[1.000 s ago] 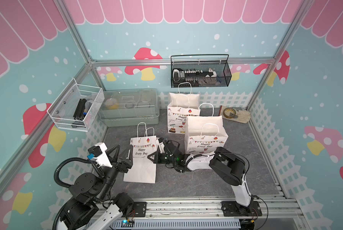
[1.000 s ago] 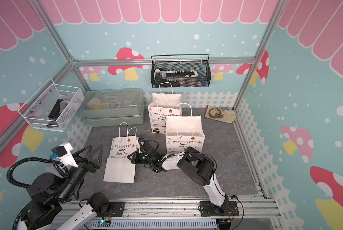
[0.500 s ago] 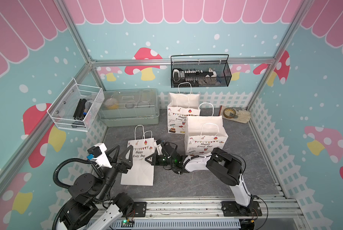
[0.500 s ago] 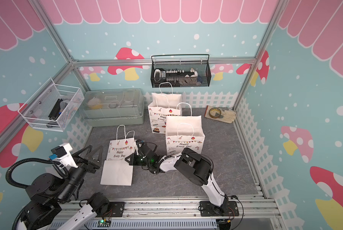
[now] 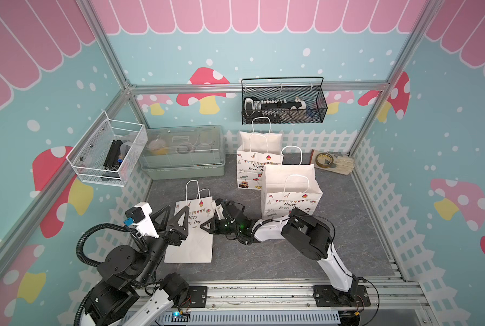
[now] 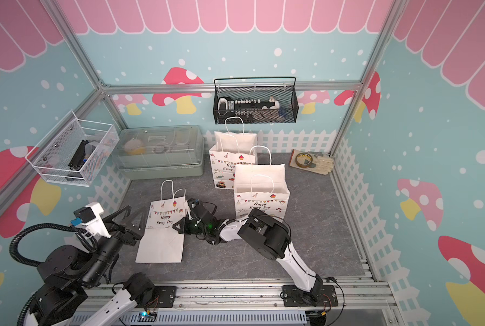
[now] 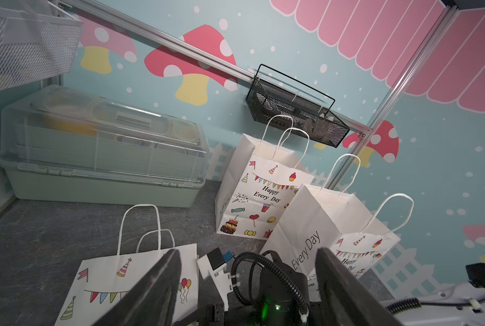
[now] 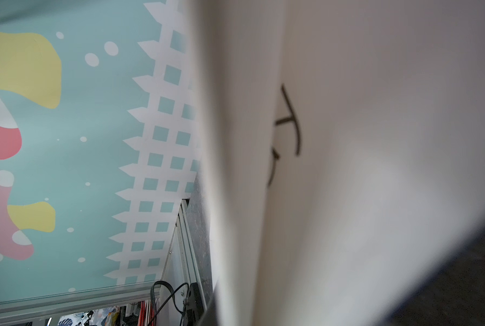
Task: Put away the paper bag
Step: Place the paper bag at the center of the board.
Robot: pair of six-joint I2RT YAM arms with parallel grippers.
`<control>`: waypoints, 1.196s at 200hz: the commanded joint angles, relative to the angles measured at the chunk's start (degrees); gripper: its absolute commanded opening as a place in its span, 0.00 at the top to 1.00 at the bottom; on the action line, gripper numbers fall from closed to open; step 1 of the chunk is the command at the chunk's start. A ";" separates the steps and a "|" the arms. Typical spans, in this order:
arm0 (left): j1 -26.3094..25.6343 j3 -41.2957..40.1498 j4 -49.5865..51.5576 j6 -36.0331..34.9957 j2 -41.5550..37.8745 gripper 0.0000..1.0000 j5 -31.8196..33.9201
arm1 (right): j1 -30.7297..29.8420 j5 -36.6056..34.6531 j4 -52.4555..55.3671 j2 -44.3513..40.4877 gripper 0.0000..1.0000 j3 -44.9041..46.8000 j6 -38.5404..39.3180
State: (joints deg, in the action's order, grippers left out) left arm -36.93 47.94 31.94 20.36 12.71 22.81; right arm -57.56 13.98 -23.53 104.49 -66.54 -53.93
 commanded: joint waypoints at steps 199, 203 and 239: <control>-0.25 1.29 1.72 0.17 1.08 0.25 -2.61 | -2.82 4.48 -12.52 21.52 1.00 -8.90 -16.34; -0.25 1.28 1.72 0.18 1.04 0.25 -2.60 | -2.78 4.48 -12.66 21.89 1.00 -9.10 -16.56; -0.25 1.36 1.71 0.28 0.91 0.25 -2.47 | -2.81 5.16 -13.10 24.24 1.00 -10.92 -17.39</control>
State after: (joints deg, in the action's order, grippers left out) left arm -36.93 47.94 32.53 20.40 13.34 20.78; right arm -60.38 18.24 -36.01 126.69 -75.68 -69.63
